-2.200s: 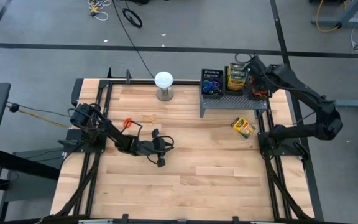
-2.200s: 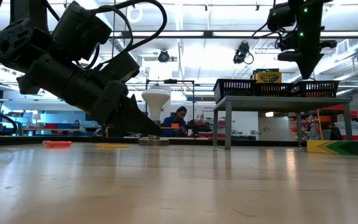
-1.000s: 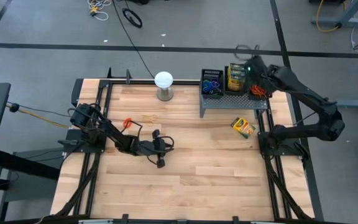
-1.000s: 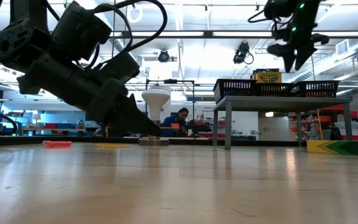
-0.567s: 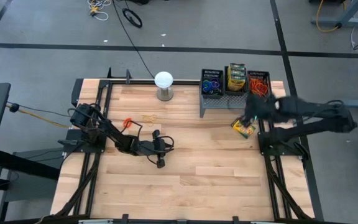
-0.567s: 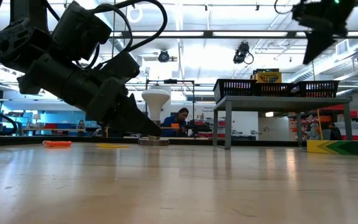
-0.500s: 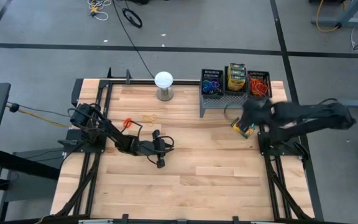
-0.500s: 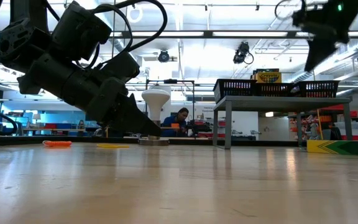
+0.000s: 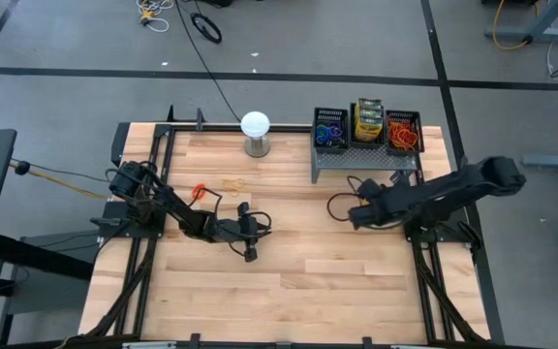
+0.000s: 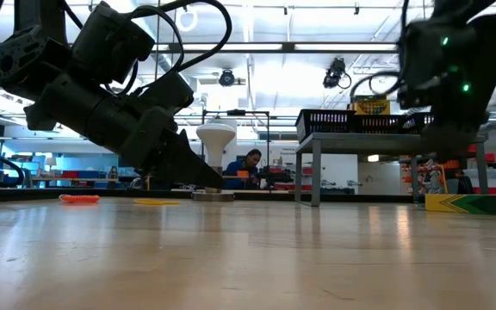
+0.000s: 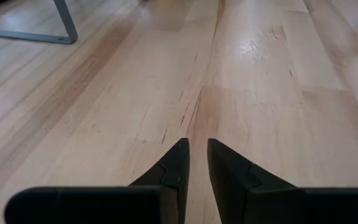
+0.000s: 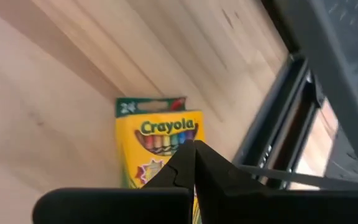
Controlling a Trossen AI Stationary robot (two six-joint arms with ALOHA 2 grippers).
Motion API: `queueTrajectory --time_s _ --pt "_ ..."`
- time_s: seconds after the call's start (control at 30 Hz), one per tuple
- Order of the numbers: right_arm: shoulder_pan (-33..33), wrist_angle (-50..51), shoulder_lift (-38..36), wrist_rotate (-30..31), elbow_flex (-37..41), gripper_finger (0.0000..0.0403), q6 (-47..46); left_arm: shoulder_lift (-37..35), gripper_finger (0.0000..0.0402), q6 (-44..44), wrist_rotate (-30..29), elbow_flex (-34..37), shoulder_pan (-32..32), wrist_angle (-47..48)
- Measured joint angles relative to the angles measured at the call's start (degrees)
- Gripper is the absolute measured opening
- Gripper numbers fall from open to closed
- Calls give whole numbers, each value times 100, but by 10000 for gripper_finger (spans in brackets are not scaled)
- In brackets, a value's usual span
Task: Pick & Place Office Desk Supplies
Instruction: Put the yellow crayon box into the middle black basket on the shelf
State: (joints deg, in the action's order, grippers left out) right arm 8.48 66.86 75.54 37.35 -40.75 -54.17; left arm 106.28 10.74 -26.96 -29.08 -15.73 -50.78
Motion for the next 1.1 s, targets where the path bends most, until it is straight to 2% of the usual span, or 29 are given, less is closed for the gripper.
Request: queueTrajectory --time_s 0.2,0.6,0.87,1.1 --pt "-241 152 600 -13 0 6 -109 0 63 0 0 0 0 1" --pt "-688 103 1206 -657 1 6 325 0 63 -2 0 0 0 4" --pt "-647 -306 1450 -1267 2 6 794 0 63 -4 0 0 -2 4" --pt "-228 -559 1255 -1788 -175 6 947 0 63 -9 0 0 -2 2"
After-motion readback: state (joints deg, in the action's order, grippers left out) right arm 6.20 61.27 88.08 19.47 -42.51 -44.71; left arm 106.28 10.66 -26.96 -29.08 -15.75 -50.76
